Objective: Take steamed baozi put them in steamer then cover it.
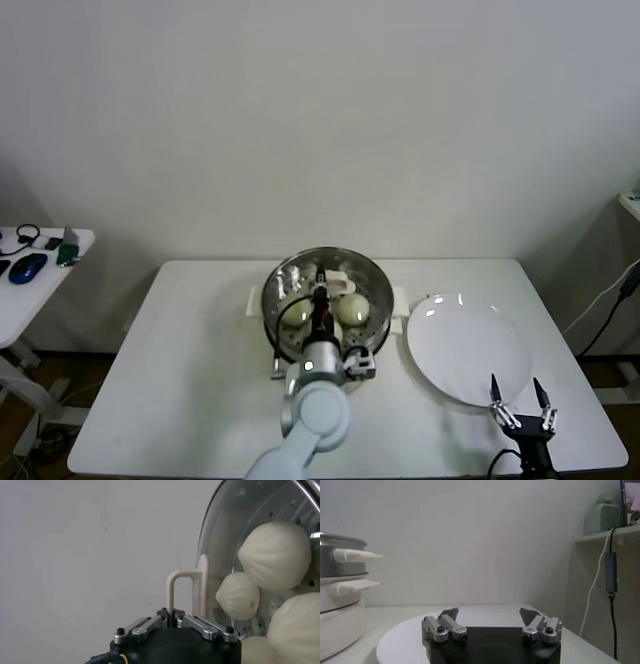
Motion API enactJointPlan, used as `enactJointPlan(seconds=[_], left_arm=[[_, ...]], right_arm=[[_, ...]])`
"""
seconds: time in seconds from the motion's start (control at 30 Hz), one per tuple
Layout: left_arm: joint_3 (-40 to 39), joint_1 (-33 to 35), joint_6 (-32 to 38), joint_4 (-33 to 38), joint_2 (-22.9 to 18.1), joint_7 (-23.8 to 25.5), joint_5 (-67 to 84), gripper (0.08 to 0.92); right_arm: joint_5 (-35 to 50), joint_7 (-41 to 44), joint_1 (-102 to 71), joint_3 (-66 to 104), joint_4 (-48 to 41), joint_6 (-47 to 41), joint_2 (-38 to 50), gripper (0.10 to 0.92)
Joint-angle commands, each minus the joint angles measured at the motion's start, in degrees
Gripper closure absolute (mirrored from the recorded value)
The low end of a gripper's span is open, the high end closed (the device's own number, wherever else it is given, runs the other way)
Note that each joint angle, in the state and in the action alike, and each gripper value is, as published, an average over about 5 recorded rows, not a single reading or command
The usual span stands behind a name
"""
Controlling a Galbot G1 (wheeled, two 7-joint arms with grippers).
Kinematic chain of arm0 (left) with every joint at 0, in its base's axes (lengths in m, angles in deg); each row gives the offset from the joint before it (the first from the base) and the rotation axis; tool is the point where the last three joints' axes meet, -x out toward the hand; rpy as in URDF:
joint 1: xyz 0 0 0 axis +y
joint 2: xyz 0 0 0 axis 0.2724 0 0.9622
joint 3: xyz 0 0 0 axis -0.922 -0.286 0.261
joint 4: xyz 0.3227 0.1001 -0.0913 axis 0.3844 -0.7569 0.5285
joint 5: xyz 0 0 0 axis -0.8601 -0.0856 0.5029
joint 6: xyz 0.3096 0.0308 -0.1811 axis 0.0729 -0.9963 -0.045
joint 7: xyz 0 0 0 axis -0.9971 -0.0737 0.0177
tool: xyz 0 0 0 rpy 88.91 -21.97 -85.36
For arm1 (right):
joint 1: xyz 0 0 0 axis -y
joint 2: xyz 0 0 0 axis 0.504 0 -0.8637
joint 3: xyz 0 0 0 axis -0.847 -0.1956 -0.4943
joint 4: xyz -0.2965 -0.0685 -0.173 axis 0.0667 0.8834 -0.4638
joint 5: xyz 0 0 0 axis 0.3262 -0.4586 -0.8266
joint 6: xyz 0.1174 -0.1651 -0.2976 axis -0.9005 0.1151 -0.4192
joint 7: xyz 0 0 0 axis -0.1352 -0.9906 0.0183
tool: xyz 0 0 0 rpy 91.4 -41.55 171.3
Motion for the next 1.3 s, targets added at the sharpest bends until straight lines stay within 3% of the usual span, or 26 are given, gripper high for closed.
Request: enactJointPlan(seconds=[0.03, 0.23, 0.33, 0.63, 0.8, 1.03, 1.3], left_arm=[[0.2, 0.4, 0.6, -0.1, 0.4, -0.2, -0.4, 0.857], [0.5, 0.5, 0.9, 0.8, 1.4, 0.0, -0.7, 0.85], [0.3, 0.4, 0.5, 2.0, 2.3, 0.6, 0.2, 0.799], [-2.3, 0.8, -3.6, 9.6, 5.0, 2.7, 12.9, 0.54], [-4.6, 0.7, -6.5, 16.0, 8.7, 1.9, 25.2, 0.393], [-2.5, 4.1, -3.2, 22.4, 13.1, -4.4, 37.7, 0.209], [12.9, 11.5, 11.1, 27.6, 15.9, -16.1, 66.9, 0.177]], right_arm=[[-0.2, 0.0, 0.1, 0.0, -0.1, 0.2, -0.3, 0.203], [-0.2, 0.0, 0.1, 0.0, 0.2, 0.0, -0.4, 0.203], [-0.2, 0.0, 0.1, 0.1, 0.5, -0.5, -0.4, 0.203], [-0.1, 0.2, 0.1, 0.1, 1.4, -2.5, -0.3, 0.203], [0.6, -0.8, -0.1, -0.3, 2.3, -4.8, -0.2, 0.203], [0.8, -3.1, 0.0, -1.4, 2.8, -6.3, 0.1, 0.203], [-1.2, -2.5, -0.3, -1.6, 6.3, -8.5, 0.1, 0.203]])
